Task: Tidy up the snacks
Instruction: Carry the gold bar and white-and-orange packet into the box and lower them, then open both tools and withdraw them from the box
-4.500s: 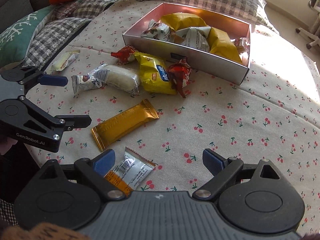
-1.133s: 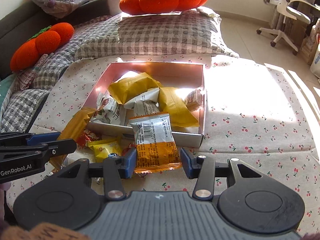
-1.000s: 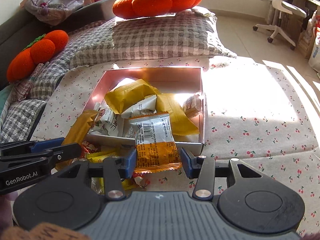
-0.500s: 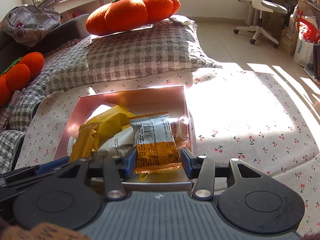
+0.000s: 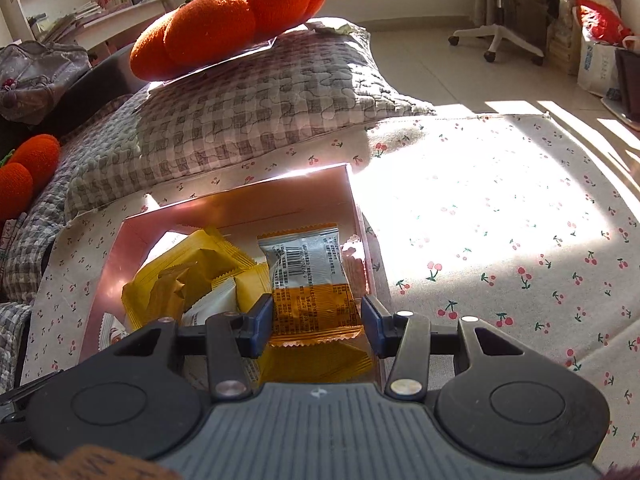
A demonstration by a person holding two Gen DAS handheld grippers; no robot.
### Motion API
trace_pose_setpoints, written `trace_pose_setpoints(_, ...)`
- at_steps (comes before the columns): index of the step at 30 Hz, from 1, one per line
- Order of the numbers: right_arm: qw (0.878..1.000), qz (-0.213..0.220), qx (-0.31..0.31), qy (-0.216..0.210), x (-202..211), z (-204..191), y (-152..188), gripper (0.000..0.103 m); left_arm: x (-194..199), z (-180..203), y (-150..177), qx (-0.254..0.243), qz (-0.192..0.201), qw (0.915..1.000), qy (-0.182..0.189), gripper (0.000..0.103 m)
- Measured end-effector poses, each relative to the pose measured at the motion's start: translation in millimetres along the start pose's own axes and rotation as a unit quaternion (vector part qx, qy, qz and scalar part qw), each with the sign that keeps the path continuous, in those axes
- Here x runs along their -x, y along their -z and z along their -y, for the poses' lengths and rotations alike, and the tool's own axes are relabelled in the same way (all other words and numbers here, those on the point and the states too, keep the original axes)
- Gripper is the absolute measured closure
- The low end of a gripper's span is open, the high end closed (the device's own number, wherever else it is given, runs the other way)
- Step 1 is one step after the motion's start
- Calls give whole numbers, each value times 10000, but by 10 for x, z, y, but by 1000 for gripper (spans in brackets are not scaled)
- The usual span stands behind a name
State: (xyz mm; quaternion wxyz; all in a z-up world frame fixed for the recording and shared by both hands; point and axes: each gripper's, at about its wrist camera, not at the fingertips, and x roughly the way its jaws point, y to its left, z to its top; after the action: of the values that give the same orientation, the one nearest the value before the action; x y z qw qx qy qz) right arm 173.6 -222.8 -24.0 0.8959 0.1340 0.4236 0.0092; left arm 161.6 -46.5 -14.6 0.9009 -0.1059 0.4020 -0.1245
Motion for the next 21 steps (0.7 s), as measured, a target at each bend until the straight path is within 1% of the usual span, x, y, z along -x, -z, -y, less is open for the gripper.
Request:
trace_pose_setpoints(3,9999,111,-68,-71,-39,9,-15,59,-37,-1,-24,-49,93,9999,6,65)
trace_pose_setpoints(5,9997,206,-123,-99,-54,13,-19,57,-52,-4,-32,-52,168,9998,20,65)
trace_pose_setpoints(8,9993,285,-227,-79,-61,31,-17,57,-77,-21,-39,-28,288,9995,105,65)
trace_pose_setpoints(12,9990,323,-255,-167,-9,32,-19,48,-88,-23,-39,-23,308,9994,165,62)
trace_pose_setpoints(13,9989,352,-230,-183,20,24,-20,43,-82,-23,-42,-22,298,9994,186,59)
trace_pose_setpoints(15,9988,444,-173,-112,78,12,-26,35,-54,-14,-49,-33,305,9993,199,52)
trace_pose_setpoints(17,9986,504,-115,-124,130,10,-35,34,-22,5,-54,-104,327,9992,198,43)
trace_pose_setpoints(21,9988,455,-47,-178,189,33,-38,31,19,28,-59,-209,289,9992,171,36)
